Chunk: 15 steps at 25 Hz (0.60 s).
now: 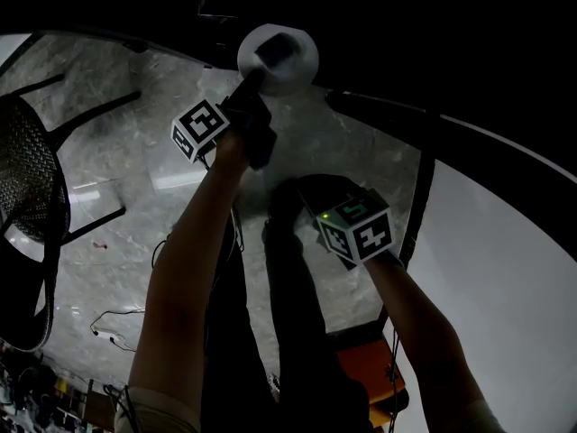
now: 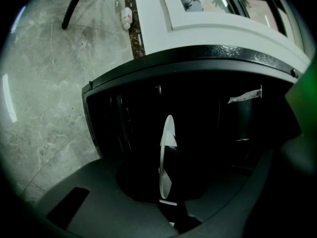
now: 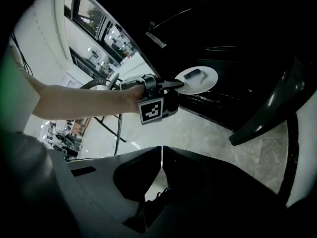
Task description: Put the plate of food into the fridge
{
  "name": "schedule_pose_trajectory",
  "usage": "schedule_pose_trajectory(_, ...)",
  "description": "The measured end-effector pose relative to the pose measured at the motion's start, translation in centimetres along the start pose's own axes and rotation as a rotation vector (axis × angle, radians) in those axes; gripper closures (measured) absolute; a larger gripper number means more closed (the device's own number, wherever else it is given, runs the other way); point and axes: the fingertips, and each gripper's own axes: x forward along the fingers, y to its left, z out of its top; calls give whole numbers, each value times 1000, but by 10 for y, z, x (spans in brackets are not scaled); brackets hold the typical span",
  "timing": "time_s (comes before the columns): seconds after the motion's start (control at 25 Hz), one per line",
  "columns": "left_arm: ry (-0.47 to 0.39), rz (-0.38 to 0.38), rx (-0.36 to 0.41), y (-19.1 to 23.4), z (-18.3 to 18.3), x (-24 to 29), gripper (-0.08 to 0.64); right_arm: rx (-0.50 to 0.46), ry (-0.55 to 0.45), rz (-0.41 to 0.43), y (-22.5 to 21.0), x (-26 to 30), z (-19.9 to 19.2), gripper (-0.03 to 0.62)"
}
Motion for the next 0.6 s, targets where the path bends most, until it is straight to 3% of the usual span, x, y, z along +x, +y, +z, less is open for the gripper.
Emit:
schedule_pose_trajectory(0.12, 1, -5, -6, 0, 0, 3, 538, -10, 9, -13, -3, 11, 6, 568)
schedule_pose_trajectory(0.6, 5, -38, 4, -9, 13, 24, 538, 133, -73, -72, -32, 41, 30, 568)
